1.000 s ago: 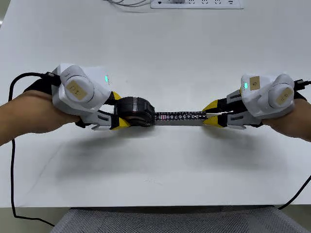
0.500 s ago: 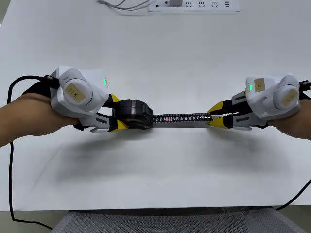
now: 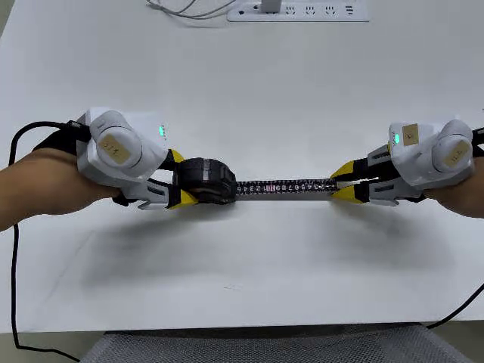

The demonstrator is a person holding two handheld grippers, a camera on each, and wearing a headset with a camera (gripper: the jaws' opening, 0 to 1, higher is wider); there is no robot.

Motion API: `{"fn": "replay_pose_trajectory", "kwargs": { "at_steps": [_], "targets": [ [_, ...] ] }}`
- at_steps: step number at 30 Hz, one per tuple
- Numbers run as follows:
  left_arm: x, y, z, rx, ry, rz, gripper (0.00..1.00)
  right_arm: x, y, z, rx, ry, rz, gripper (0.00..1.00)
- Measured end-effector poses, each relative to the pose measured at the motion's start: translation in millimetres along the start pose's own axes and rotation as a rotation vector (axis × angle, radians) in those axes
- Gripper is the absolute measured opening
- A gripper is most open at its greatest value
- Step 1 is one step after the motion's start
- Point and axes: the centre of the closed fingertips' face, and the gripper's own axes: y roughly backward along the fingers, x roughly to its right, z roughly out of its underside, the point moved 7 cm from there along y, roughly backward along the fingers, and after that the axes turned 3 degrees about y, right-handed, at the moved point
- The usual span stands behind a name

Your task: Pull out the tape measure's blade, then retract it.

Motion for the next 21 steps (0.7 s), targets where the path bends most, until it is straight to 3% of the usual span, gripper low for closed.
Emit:
{"fn": "replay_pose_trajectory", "kwargs": {
  "at_steps": [21],
  "targets": [
    [-0.2, -0.8, -1.1, 0.004, 0.006, 0.003, 0.26, -2.6, 18.5, 22.4, -0.05, -0.01, 0.006, 0.06]
  ]
}}
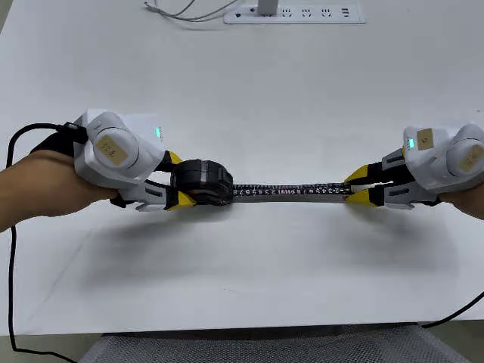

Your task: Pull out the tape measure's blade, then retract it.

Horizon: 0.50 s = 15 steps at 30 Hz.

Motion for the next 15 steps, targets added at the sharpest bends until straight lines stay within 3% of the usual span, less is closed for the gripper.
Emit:
{"fn": "replay_pose_trajectory", "kwargs": {
  "at_steps": [15],
  "targets": [
    [0.1, -0.2, -0.6, 0.0, 0.0, 0.001, 0.26, 0.9, 11.6, 12.5, -0.03, -0.004, 0.011, 0.06]
  ]
}}
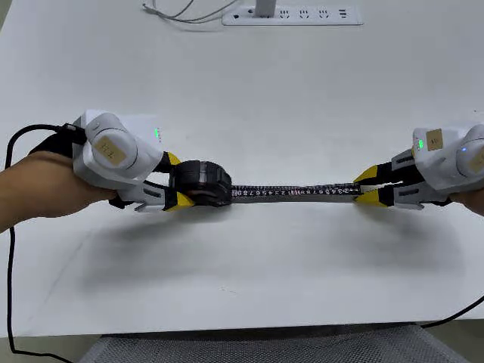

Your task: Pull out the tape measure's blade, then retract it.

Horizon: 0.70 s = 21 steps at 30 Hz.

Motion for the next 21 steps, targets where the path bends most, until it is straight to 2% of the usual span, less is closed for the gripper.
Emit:
{"fn": "replay_pose_trajectory", "kwargs": {
  "at_steps": [21],
  "targets": [
    [0.2, 0.5, -0.1, 0.001, 0.0, -0.001, 0.26, 2.5, 15.7, 19.4, -0.043, -0.014, -0.002, 0.06]
  ]
}}
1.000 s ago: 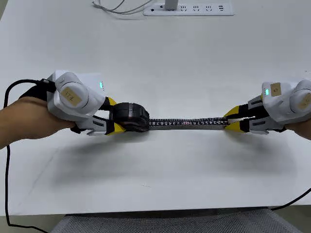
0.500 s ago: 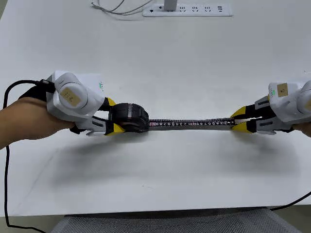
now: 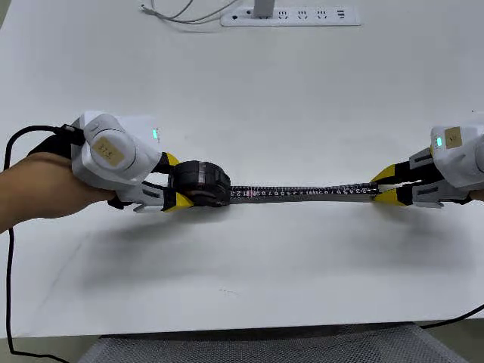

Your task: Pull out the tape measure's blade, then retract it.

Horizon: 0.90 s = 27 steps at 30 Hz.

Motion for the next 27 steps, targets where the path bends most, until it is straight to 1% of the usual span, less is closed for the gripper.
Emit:
{"fn": "replay_pose_trajectory", "kwargs": {
  "at_steps": [3, 9, 17, 22, 27],
  "targets": [
    [0.0, 0.1, 0.0, 0.0, 0.0, 0.001, 0.26, 0.7, 0.7, 2.0, 0.001, -0.014, 0.001, 0.06],
    [0.1, 0.3, 0.2, -0.001, -0.002, -0.001, 0.26, 1.0, 0.9, 2.0, -0.01, -0.01, -0.001, 0.06],
    [-0.5, -0.3, 0.2, 0.0, -0.001, -0.001, 0.26, 2.0, 4.7, 8.6, -0.025, -0.011, 0.003, 0.06],
    [-0.1, -0.3, -0.1, 0.0, -0.001, -0.007, 0.26, 1.9, 5.5, 8.8, -0.023, -0.013, 0.004, 0.07],
    [2.3, -0.2, -0.3, 0.002, -0.01, -0.02, 0.27, 0.9, 5.2, 6.7, -0.038, 0.012, 0.006, 0.08]
  ]
}}
